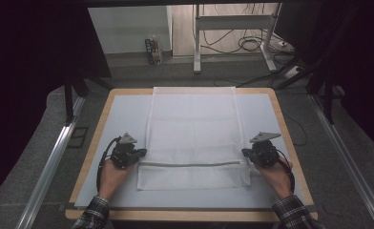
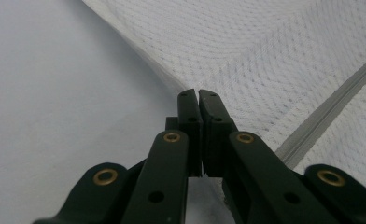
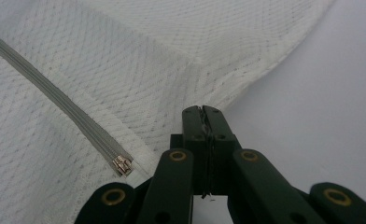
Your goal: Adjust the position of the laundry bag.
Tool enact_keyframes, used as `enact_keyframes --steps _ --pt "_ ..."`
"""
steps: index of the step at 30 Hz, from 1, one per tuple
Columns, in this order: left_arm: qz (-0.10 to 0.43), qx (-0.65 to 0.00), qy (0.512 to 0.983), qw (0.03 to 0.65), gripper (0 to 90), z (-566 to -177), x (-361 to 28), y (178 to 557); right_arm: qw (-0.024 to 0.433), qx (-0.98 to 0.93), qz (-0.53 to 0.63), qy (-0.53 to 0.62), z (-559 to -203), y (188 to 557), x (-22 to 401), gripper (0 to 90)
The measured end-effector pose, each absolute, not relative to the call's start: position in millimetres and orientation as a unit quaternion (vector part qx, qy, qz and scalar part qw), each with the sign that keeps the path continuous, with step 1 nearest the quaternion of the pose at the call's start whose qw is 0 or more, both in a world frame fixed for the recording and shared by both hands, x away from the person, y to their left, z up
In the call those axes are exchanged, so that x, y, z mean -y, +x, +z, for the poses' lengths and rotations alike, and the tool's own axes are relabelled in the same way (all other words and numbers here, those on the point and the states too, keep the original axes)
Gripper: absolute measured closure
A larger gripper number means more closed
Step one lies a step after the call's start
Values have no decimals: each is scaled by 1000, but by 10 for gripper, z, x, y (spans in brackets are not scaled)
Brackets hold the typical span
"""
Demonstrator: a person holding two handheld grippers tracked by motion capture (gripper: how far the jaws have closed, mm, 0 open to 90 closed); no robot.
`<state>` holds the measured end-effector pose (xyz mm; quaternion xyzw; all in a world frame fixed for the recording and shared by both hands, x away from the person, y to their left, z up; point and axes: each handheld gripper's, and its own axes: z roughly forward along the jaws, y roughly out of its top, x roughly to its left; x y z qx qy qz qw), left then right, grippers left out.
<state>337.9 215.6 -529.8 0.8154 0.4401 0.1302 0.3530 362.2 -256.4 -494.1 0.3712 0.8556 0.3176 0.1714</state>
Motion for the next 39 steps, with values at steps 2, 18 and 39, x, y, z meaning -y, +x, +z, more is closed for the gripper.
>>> enact_keyframes --steps 2,18,39 --pt "131 -438 817 352 887 -5291 -2148 3361 170 -857 314 371 -4941 3610 2573 881" --pt "126 -429 823 349 887 -5258 -2142 3192 172 -870 299 351 -4912 3436 2558 881" --pt "115 -418 835 340 885 -5265 -2065 2979 158 -875 296 350 -4938 3172 2657 878"
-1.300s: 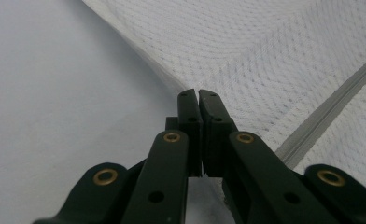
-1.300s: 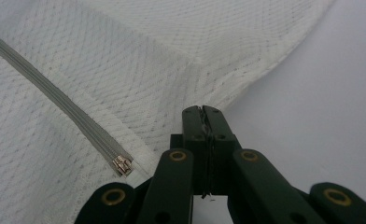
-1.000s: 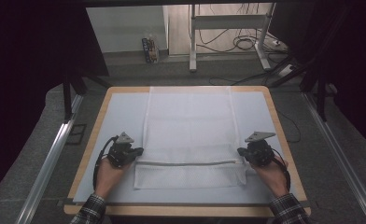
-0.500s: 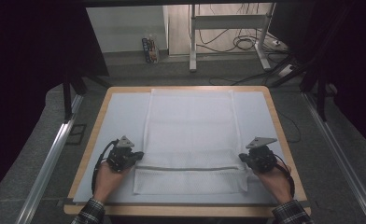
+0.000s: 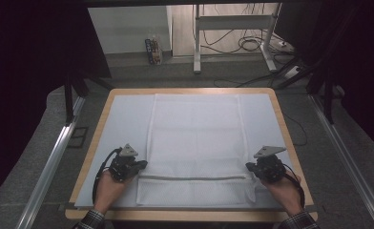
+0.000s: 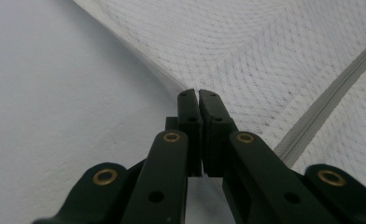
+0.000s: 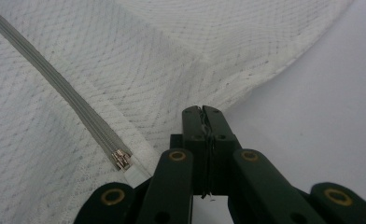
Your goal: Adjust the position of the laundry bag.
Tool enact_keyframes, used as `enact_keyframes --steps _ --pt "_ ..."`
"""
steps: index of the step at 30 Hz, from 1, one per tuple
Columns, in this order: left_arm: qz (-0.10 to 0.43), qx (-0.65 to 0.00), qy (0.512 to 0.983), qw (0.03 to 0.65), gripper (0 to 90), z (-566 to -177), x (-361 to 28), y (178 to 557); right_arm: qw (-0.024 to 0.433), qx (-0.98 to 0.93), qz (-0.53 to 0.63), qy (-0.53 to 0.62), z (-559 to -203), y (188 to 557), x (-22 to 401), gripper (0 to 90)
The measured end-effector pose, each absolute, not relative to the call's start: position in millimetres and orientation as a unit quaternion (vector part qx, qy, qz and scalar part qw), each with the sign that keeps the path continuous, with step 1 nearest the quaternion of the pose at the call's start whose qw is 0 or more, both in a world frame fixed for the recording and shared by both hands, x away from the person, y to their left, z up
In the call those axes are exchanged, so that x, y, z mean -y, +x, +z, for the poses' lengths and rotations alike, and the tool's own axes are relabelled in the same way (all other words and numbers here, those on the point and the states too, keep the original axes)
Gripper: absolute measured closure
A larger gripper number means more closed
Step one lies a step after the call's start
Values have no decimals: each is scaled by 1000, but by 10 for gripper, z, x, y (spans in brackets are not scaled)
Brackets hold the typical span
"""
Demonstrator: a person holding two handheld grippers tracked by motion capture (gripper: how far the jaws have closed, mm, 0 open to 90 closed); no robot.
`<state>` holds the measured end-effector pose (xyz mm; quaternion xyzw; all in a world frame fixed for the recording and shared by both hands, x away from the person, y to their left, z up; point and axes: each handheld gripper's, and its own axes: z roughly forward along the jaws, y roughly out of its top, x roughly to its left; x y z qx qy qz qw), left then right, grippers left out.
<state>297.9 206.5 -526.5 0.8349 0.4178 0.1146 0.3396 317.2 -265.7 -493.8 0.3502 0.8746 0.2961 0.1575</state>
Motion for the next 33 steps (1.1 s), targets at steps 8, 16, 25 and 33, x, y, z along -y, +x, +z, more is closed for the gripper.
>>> enact_keyframes --steps 8,16,25,33 --pt "119 -416 834 342 870 -5278 -2073 2987 156 -876 294 348 -4965 3187 2658 871" --pt "137 -420 832 336 659 -5275 -2066 2986 177 -873 301 340 -4953 3181 2657 694" --pt "167 -419 828 334 364 -5295 -2067 2887 189 -862 314 349 -4936 3182 2660 425" --pt "159 -431 808 368 169 -5262 -2115 2791 181 -854 330 359 -4947 3151 2681 224"
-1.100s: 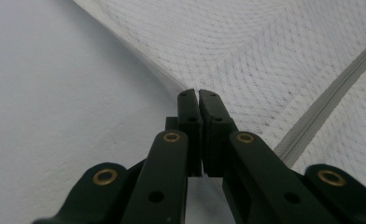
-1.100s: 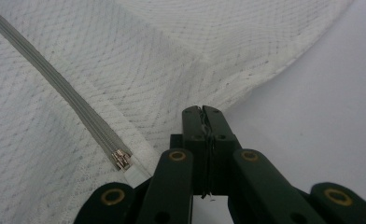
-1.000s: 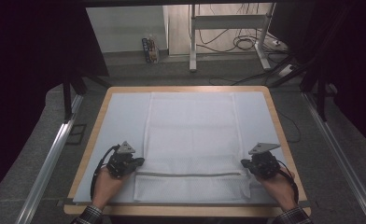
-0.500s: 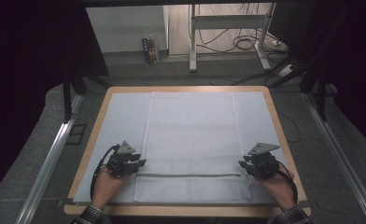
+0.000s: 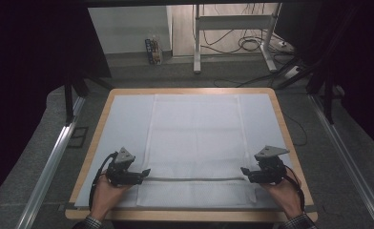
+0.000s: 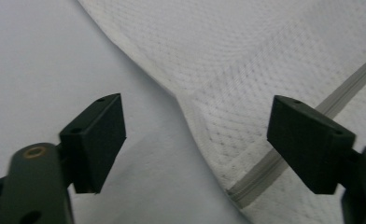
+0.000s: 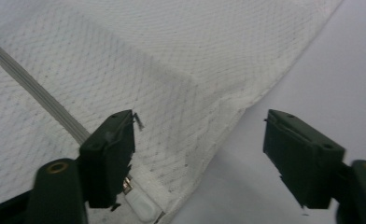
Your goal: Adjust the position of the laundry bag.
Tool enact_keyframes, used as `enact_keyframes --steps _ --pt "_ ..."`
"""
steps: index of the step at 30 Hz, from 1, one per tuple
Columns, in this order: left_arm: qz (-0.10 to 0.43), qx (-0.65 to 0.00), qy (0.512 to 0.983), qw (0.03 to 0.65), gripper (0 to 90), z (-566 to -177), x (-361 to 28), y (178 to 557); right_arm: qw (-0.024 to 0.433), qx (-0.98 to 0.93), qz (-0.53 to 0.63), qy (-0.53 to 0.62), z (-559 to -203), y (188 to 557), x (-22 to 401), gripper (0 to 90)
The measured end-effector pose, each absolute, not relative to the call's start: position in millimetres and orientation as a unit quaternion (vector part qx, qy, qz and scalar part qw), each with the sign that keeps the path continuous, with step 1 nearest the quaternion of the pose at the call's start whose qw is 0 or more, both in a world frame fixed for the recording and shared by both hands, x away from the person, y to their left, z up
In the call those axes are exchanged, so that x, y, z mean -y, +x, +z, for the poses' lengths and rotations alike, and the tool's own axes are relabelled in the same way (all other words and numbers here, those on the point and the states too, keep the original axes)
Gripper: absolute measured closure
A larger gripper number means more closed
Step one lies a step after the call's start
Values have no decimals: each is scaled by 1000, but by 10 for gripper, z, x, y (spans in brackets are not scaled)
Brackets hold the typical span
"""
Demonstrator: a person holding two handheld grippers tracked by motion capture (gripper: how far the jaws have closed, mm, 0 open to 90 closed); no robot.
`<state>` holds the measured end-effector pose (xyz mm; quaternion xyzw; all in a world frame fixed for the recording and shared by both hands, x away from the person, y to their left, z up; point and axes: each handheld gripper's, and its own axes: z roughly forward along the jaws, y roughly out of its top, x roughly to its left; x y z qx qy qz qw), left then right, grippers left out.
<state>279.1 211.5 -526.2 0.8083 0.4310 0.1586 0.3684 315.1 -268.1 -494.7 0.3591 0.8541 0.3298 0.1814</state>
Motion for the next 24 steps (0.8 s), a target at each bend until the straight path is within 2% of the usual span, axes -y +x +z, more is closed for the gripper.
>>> enact_keyframes --steps 2,6,8,15,17,24 --pt "158 -433 808 367 115 -5259 -2111 2770 180 -850 336 365 -4950 3130 2683 187" --pt "154 -430 815 356 114 -5274 -2092 2717 176 -846 345 366 -4938 3077 2692 122" --pt "156 -429 817 352 83 -5277 -2082 2690 171 -843 353 367 -4930 3043 2700 98" --pt "174 -423 810 368 30 -5279 -2137 2599 149 -848 360 359 -4964 2933 2714 24" --pt "173 -426 807 370 29 -5280 -2155 2585 157 -847 360 358 -4970 2902 2715 0" --pt "173 -426 803 379 26 -5272 -2183 2513 170 -842 369 354 -4971 2814 2738 0"
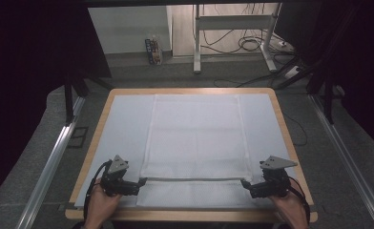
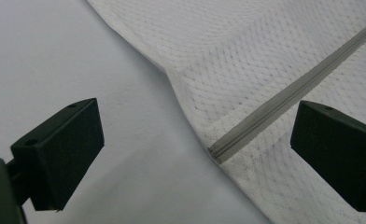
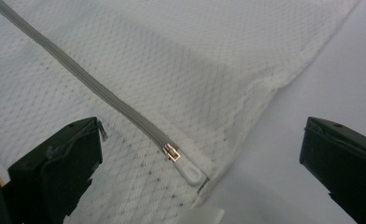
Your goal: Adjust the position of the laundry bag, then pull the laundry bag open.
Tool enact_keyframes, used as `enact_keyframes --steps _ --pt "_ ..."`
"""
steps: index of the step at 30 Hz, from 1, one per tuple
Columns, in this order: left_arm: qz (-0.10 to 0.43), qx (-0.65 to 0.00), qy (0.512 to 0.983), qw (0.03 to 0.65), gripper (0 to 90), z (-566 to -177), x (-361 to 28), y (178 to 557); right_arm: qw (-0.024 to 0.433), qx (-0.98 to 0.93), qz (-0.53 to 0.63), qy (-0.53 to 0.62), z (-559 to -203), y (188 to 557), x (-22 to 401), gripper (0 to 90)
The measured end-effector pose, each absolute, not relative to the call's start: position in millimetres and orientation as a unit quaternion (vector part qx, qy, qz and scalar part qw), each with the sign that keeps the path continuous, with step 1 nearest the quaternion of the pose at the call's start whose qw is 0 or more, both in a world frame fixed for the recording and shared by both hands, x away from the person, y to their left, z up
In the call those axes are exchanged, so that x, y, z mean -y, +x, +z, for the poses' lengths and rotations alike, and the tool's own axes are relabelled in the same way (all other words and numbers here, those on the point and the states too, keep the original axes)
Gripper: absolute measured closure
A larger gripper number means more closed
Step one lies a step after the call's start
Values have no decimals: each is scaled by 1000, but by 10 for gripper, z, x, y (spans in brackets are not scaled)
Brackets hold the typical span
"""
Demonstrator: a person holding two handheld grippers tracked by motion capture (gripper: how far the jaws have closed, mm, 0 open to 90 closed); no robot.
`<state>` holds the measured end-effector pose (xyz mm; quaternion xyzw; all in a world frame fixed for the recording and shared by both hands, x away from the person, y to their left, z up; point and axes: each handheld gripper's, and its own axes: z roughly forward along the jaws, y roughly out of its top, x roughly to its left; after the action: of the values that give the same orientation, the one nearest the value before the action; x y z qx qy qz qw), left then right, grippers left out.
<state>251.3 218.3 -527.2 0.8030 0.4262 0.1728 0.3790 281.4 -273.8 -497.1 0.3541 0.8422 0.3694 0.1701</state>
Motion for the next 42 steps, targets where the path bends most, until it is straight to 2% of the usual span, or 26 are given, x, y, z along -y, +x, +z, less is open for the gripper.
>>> enact_keyframes --steps 8,17,24,27,31,38,42 --pt "175 -426 803 378 24 -5280 -2177 2503 153 -850 357 357 -5004 2773 2751 0" --pt "173 -420 814 361 22 -5314 -2147 2510 162 -845 341 378 -5030 2737 2781 0" --pt "169 -415 821 355 21 -5330 -2122 2514 108 -851 320 401 -5083 2742 2860 0" --pt "168 -411 824 352 22 -5341 -2102 2517 111 -854 311 402 -5094 2744 2838 0" --pt "168 -406 829 346 22 -5351 -2078 2520 139 -857 295 398 -5103 2736 2754 80" --pt "169 -400 834 339 23 -5362 -2054 2523 150 -861 257 412 -5166 2760 2668 162" --pt "174 -394 838 334 23 -5361 -2032 2519 152 -859 255 417 -5140 2732 2644 315"
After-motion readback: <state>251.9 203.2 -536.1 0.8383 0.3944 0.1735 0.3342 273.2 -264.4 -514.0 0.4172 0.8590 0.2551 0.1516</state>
